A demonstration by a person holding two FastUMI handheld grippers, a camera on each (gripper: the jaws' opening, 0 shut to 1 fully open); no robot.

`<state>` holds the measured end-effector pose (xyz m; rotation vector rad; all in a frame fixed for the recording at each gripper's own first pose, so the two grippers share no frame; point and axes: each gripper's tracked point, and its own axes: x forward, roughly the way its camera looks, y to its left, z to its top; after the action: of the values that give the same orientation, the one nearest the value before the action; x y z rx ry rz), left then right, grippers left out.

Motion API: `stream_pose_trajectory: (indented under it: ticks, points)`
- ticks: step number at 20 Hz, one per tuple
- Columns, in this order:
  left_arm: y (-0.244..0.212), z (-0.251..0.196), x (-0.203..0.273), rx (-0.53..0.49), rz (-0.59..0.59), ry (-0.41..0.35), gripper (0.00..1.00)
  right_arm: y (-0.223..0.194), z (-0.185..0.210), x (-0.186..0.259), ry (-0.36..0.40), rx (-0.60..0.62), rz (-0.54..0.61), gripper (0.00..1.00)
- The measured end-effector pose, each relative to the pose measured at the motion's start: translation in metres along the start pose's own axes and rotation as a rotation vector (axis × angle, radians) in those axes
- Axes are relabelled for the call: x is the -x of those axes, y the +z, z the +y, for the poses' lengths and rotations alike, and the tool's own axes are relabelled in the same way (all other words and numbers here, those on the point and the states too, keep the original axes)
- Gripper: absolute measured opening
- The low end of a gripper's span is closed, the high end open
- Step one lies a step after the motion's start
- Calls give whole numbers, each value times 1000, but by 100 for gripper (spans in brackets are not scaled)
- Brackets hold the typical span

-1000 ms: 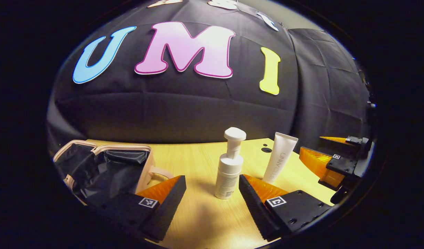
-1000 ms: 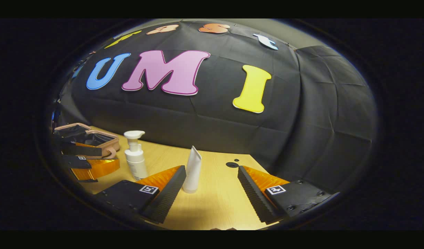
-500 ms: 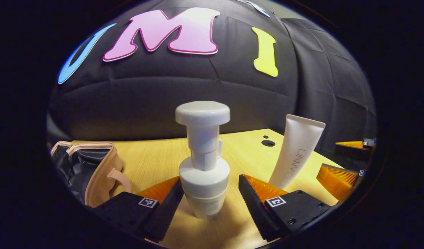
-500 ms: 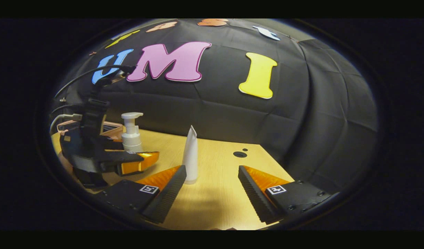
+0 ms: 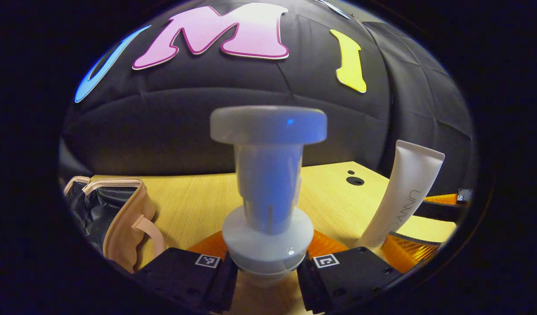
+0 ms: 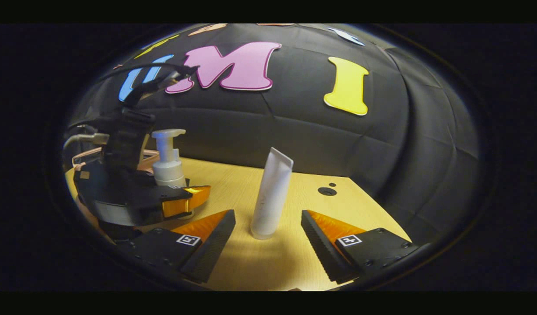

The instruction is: First open the suitcase, pack the skin care products into it, and then close the suitcase.

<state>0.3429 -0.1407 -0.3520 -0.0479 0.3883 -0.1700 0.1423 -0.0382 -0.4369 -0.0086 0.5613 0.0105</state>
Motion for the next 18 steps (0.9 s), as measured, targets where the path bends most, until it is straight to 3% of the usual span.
stream_pose_trajectory:
  ticks: [12, 13, 15, 16, 18]
  points:
    - [-12, 34, 36, 59, 23, 22, 62, 1, -3, -66, -58, -80, 11, 96]
    - [-13, 35, 38, 69, 23, 20, 62, 3, -4, -66, -67, -63, 7, 88]
    - [-15, 36, 40, 72, 27, 20, 62, 3, -1, -64, -55, -38, 0, 59]
    - [-15, 37, 42, 70, 28, 21, 61, 4, 2, -65, -39, -32, -5, 50]
    - [-15, 38, 44, 74, 28, 20, 61, 6, 5, -64, -34, -3, -17, 42]
